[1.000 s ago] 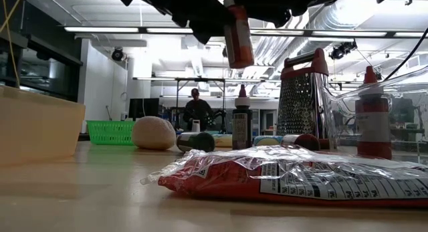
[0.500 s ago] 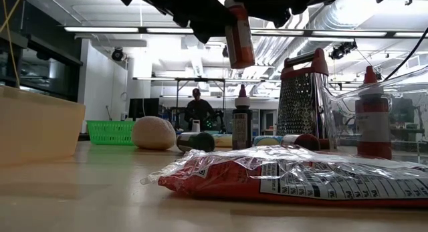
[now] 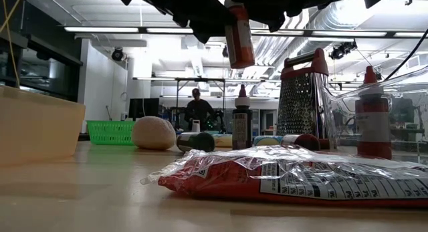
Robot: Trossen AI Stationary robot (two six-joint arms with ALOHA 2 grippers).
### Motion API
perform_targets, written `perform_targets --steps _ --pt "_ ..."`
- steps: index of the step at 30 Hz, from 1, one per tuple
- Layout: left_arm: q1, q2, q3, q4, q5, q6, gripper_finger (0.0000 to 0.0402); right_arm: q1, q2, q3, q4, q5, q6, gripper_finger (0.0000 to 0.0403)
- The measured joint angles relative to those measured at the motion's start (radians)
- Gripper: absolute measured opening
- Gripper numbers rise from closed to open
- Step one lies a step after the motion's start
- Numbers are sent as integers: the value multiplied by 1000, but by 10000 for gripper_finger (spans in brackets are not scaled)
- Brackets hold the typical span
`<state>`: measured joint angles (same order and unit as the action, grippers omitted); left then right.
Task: Pick & Place Food Item
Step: Put the orange paint bottle into the transparent bin
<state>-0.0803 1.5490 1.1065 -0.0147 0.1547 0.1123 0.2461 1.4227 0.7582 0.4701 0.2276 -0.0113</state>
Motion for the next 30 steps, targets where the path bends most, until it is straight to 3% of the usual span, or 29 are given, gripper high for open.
perform_targets --steps 14,30 --pt "0 -1 0 -4 0 -7 148 0 0 0 -4 -3 -2 116" --pt "2 -1 0 -14 1 -35 148 1 0 0 -10 -3 -11 109"
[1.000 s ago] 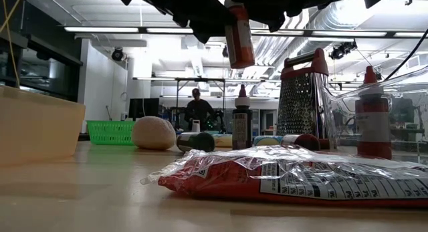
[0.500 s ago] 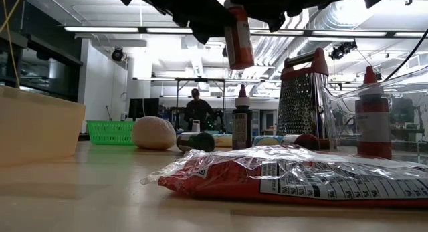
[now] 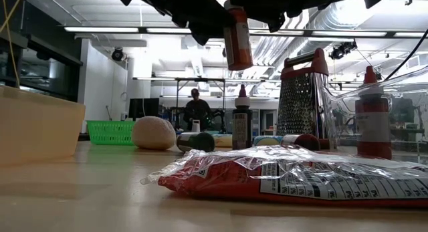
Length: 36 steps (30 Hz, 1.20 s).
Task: Pick & Place Food Item
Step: Put the orange paint bottle into the transparent bin
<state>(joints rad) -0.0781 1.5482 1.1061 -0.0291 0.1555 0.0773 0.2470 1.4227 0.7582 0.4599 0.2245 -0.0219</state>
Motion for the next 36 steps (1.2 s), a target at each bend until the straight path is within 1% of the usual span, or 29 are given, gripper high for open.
perform_targets --steps 21,36 --pt "4 0 0 4 9 -24 148 0 0 0 1 1 18 107" --pt "1 0 0 5 -3 -6 148 0 0 0 0 4 18 107"
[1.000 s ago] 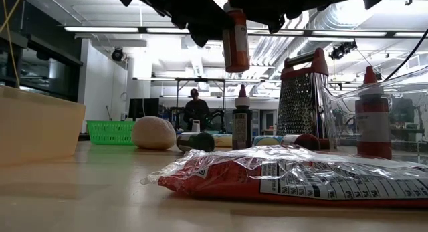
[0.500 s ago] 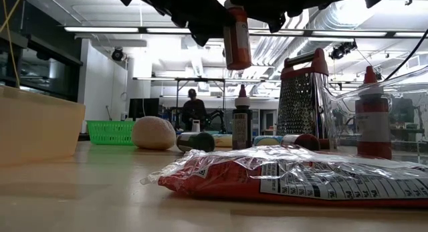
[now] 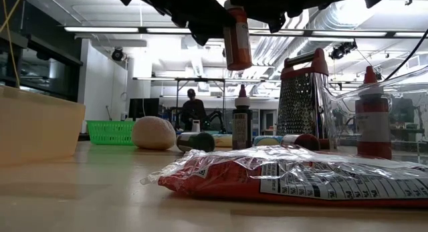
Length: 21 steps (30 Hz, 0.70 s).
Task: Pick & Place Food Item
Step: Put the orange paint bottle into the transparent bin
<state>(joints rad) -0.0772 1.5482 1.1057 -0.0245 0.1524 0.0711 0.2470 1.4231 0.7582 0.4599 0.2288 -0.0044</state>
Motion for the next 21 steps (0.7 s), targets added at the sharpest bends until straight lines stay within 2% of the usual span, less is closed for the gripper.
perform_targets --steps 6,15,21 --pt "0 0 0 -1 0 0 151 0 0 0 0 3 0 107" --pt "1 0 0 4 -1 0 209 0 0 0 -3 5 0 107" --pt "1 0 0 4 2 0 215 0 0 0 -2 5 0 107"
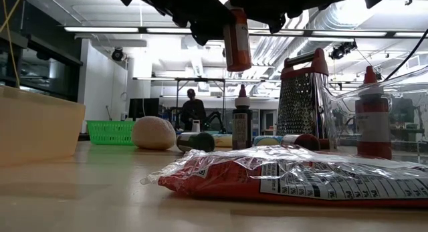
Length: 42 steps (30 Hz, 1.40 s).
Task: Pick & Place Food Item
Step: Put the orange paint bottle into the transparent bin
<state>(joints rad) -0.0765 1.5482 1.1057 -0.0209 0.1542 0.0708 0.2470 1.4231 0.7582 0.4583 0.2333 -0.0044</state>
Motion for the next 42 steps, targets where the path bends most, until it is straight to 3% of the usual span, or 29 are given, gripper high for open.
perform_targets --steps 16,32,42 --pt "0 0 0 -9 1 -16 215 89 -41 0 -85 156 82 107" --pt "0 0 0 -23 -2 -51 215 299 -286 0 -440 465 257 107" --pt "0 0 0 -49 -4 -64 215 470 -325 0 -638 623 482 107"
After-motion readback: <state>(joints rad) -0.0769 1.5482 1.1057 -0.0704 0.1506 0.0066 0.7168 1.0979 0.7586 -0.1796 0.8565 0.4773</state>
